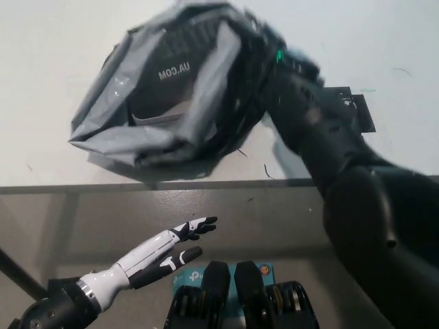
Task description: Use the right hand to pick up a small rectangular container and put it into a plastic bag and lift the bag
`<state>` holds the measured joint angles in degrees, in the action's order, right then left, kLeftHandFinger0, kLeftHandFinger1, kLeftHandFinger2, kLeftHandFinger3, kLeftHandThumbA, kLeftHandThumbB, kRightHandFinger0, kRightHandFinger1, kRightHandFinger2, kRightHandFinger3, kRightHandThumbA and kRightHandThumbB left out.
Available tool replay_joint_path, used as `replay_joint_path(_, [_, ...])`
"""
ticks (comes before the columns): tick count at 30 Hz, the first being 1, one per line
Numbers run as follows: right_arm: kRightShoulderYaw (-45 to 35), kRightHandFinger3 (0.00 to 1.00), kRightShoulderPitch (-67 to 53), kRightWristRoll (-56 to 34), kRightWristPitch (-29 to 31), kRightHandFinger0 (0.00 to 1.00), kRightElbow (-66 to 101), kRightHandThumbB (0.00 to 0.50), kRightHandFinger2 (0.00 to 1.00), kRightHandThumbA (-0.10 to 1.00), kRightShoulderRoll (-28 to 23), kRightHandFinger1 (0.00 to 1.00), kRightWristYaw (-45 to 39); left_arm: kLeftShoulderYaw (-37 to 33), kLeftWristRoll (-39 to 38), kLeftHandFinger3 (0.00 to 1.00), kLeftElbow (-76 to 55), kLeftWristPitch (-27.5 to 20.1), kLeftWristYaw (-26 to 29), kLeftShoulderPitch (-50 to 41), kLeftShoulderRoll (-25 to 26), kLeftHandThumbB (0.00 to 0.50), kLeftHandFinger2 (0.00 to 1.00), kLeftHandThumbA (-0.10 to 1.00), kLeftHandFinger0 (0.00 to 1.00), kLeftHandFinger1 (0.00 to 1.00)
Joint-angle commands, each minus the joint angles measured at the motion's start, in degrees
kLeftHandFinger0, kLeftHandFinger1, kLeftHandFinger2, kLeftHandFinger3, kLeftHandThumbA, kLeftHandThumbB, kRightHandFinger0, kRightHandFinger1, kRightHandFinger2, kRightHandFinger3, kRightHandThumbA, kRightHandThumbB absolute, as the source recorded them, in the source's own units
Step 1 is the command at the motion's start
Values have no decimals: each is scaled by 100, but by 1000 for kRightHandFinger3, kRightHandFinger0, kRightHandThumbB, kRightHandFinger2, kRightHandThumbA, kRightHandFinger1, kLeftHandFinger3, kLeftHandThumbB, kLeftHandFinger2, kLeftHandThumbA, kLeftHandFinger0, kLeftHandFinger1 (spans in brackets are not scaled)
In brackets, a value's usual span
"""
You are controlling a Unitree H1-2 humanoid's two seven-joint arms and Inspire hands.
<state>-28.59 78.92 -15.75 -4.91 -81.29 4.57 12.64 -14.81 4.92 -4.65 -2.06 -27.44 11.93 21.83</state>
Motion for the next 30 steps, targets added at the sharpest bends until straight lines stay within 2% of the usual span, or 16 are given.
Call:
replay_joint_path(1, [132, 1000, 348, -89, 33, 634, -3, 180, 1000, 729, -55, 919, -10, -4, 82, 1000, -195, -34, -87, 155, 137, 285, 1000, 1000, 1000, 1000])
replay_joint_path(2, [144, 1000, 422, -135, -78, 914, 4, 221, 1000, 838, -83, 1000, -162, -1, 85, 1000, -205, -18, -88, 159, 133, 285, 1000, 1000, 1000, 1000])
replay_joint_path(3, [306, 1000, 506, -18, -142, 1000, 41, 287, 1000, 916, -110, 1000, -370, -2, 106, 1000, -220, -6, -84, 155, 134, 281, 1000, 1000, 1000, 1000])
replay_joint_path(4, [484, 1000, 583, 109, -147, 1000, 87, 346, 1000, 998, -142, 1000, -611, -2, 110, 1000, -227, -8, -86, 153, 135, 282, 1000, 1000, 1000, 1000])
replay_joint_path(5, [540, 1000, 640, 135, -123, 1000, 108, 369, 1000, 972, -161, 1000, -686, 1, 103, 1000, -212, -27, -89, 170, 135, 277, 1000, 1000, 1000, 1000])
replay_joint_path(7, [743, 1000, 775, 221, -67, 1000, 154, 399, 1000, 987, -205, 1000, -870, 11, 97, 1000, -175, -81, -80, 188, 128, 283, 1000, 1000, 1000, 1000])
replay_joint_path(8, [883, 1000, 858, 267, -63, 1000, 184, 429, 1000, 990, -230, 1000, -951, 12, 111, 1000, -155, -138, -64, 188, 122, 279, 1000, 1000, 1000, 1000])
replay_joint_path(9, [926, 1000, 887, 265, -68, 1000, 192, 486, 1000, 985, -241, 1000, -965, 10, 120, 1000, -142, -166, -61, 194, 122, 280, 1000, 1000, 1000, 1000])
replay_joint_path(10, [1124, 1000, 981, 379, 25, 1000, 249, 439, 1000, 1000, -267, 1000, -984, 8, 112, 1000, -136, -173, -71, 203, 126, 282, 1000, 1000, 1000, 1000])
replay_joint_path(11, [1213, 1000, 1010, 426, 68, 1000, 268, 437, 1000, 1000, -280, 1000, -999, 8, 108, 1000, -139, -160, -78, 205, 129, 283, 1000, 1000, 1000, 1000])
replay_joint_path(13, [1415, 1000, 1092, 500, 161, 1000, 336, 442, 1000, 1000, -324, 1000, -1115, 4, 123, 1000, -173, -91, -85, 202, 136, 285, 1000, 1000, 1000, 1000])
replay_joint_path(14, [1463, 1000, 1157, 510, 159, 1000, 395, 481, 1000, 1000, -342, 1000, -1093, 1, 119, 1000, -180, -81, -92, 200, 135, 285, 1000, 1000, 1000, 1000])
replay_joint_path(18, [1704, 1000, 1409, 521, 222, 1000, 696, 500, 1000, 961, -435, 1000, -1188, 12, 57, 1000, -209, -39, -107, 177, 123, 276, 1000, 1000, 1000, 1000])
replay_joint_path(27, [3089, 1000, 1453, 1692, 189, 1000, 1371, 500, 1000, 898, -734, 1000, -813, -10, 44, 1000, -185, -87, -112, 140, 103, 261, 1000, 1000, 1000, 1000])
replay_joint_path(30, [3654, 1000, 1246, 2253, 128, 1000, 1943, 500, 1000, 844, -938, 1000, -375, -15, 10, 1000, -180, -85, -110, 124, 70, 261, 1000, 1000, 1000, 1000])
